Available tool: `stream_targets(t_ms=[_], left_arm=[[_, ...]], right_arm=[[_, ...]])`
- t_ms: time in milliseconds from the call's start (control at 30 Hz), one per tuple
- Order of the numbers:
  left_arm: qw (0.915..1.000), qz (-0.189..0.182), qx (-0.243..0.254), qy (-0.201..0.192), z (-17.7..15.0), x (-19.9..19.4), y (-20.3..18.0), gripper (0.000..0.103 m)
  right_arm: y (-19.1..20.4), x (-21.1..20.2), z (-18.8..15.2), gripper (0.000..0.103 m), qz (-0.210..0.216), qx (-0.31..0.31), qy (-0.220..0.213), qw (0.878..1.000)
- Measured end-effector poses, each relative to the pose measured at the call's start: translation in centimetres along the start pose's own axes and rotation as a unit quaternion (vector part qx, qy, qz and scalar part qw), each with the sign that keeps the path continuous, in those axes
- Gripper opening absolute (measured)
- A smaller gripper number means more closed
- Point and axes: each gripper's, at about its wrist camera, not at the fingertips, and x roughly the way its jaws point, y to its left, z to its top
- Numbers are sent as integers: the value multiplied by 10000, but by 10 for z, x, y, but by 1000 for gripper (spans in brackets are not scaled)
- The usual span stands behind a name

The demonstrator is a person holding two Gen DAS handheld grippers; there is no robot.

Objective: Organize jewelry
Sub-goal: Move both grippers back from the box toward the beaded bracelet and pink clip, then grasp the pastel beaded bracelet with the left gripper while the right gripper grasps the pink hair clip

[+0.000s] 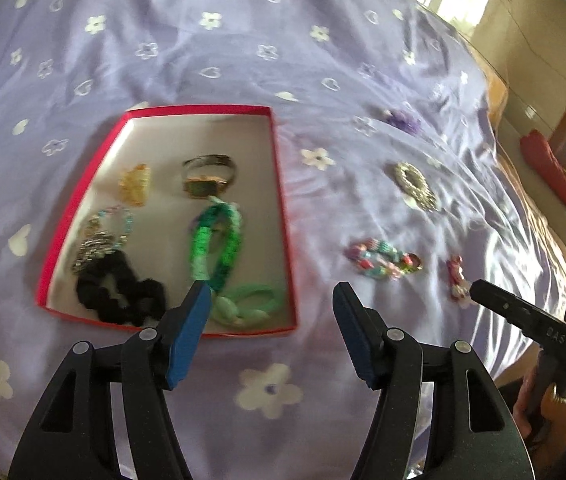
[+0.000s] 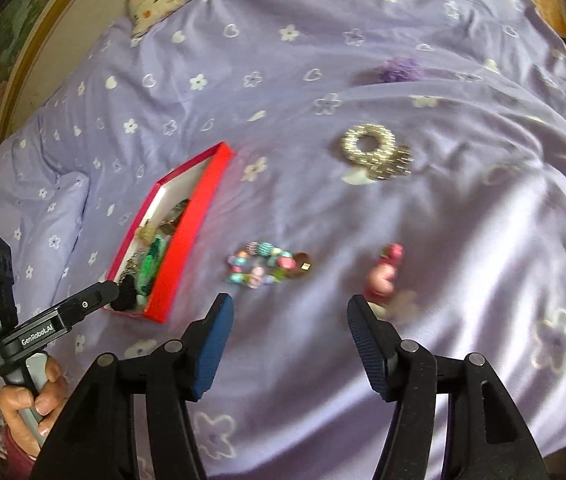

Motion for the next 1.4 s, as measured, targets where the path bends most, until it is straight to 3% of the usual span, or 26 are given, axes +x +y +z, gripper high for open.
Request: stream_targets(t_ms=[300, 867, 1033, 1167, 1200, 1233, 1267, 1300, 1400], left_arm=[[9989, -111, 437, 126, 4, 14, -38, 65], [9933, 1, 1047, 497, 28, 76, -73, 65], [9890, 80, 1285, 733, 27, 100, -84, 64], [9859, 129, 1419, 873, 22, 116, -89, 54], [9857, 111, 1467, 827, 22, 115, -91, 48], [9849, 8, 1520, 829, 21, 115, -93, 29], [9839, -90, 1569, 851, 20, 115, -95, 19], [9830, -115, 1630, 840, 19, 115, -97, 15], [9817, -81, 1737, 775, 16, 112, -102, 14]], right_arm=[[-24, -5, -3, 62, -93, 150, -54, 9998], [-31, 24, 7, 60, -344, -80, 127, 9993], [-30, 35, 6, 55, -547, -300, 173, 9979], [-32, 37, 3, 38, -721, -403, 126, 9965], [-35, 36, 4, 29, -753, -380, 112, 9964], [-37, 36, 4, 21, -774, -349, 103, 9963], [-39, 35, 5, 16, -799, -310, 90, 9963], [-41, 34, 5, 11, -792, -274, 80, 9964], [-42, 31, 6, 11, -737, -191, 24, 9971]])
